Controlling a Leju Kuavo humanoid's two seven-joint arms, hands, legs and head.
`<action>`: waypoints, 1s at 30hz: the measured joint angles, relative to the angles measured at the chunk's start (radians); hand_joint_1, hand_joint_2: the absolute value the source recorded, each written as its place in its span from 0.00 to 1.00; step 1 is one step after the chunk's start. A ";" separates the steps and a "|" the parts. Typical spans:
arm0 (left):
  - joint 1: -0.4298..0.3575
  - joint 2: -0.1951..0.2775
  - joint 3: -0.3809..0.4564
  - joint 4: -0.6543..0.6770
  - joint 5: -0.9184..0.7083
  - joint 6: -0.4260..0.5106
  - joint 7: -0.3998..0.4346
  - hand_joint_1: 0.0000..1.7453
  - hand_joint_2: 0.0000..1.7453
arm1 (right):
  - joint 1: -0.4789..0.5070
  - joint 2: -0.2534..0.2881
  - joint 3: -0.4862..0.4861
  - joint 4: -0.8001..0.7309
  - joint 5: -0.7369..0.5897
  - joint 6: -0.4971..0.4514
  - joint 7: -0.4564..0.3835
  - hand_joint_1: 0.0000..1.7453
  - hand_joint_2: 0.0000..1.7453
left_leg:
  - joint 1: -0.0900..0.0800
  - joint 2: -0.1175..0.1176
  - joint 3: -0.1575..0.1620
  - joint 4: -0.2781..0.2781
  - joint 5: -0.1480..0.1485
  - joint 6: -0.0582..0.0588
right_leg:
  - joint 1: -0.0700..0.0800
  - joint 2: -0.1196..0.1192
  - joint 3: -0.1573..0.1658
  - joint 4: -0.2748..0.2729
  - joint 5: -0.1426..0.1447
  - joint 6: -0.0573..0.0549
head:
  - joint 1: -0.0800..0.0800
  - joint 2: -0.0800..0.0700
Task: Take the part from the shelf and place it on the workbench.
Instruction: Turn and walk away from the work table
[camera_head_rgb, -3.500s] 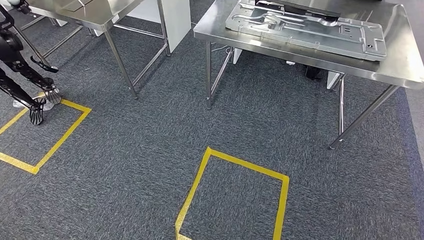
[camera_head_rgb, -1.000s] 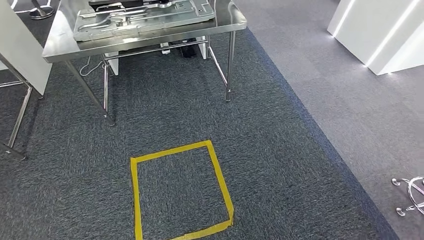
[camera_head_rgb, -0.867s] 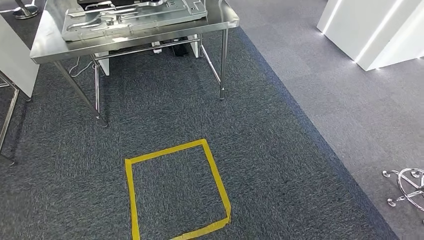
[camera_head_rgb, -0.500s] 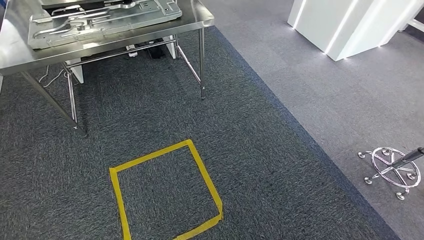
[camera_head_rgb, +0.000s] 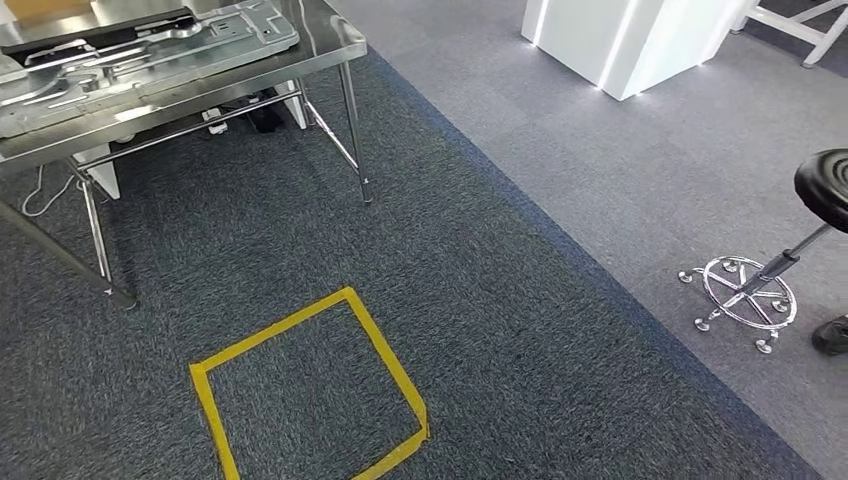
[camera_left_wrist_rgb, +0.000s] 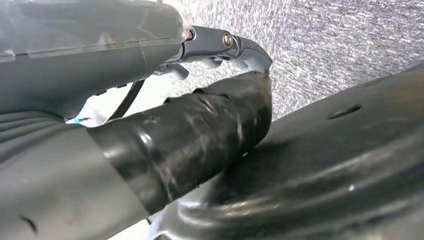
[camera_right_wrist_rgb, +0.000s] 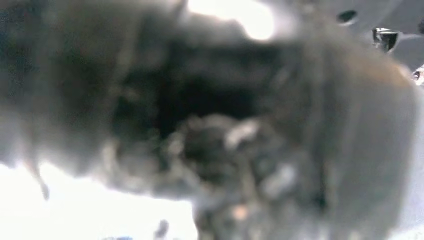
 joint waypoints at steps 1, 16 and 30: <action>0.002 0.000 0.006 0.000 0.024 -0.010 -0.003 0.00 0.00 | -0.001 0.002 0.002 0.000 0.003 0.000 0.000 0.00 0.00 | 0.002 -0.018 0.027 -0.065 0.029 0.000 | 0.001 0.011 -0.002 0.007 -0.003 0.005 | 0.000 0.000; 0.007 -0.039 0.179 -0.008 0.193 -0.146 -0.057 0.00 0.00 | 0.015 0.003 -0.007 0.003 -0.055 -0.009 0.062 0.00 0.00 | -0.012 0.073 0.074 -0.158 0.044 0.050 | 0.005 -0.084 -0.074 0.137 -0.038 0.036 | 0.001 0.000; -0.020 -0.050 0.181 -0.007 0.181 -0.162 0.052 0.00 0.00 | 0.013 0.020 -0.004 0.007 -0.019 -0.011 0.080 0.00 0.00 | -0.018 0.002 -0.022 0.074 -0.048 0.008 | 0.007 -0.015 -0.013 0.000 0.012 -0.010 | -0.001 0.000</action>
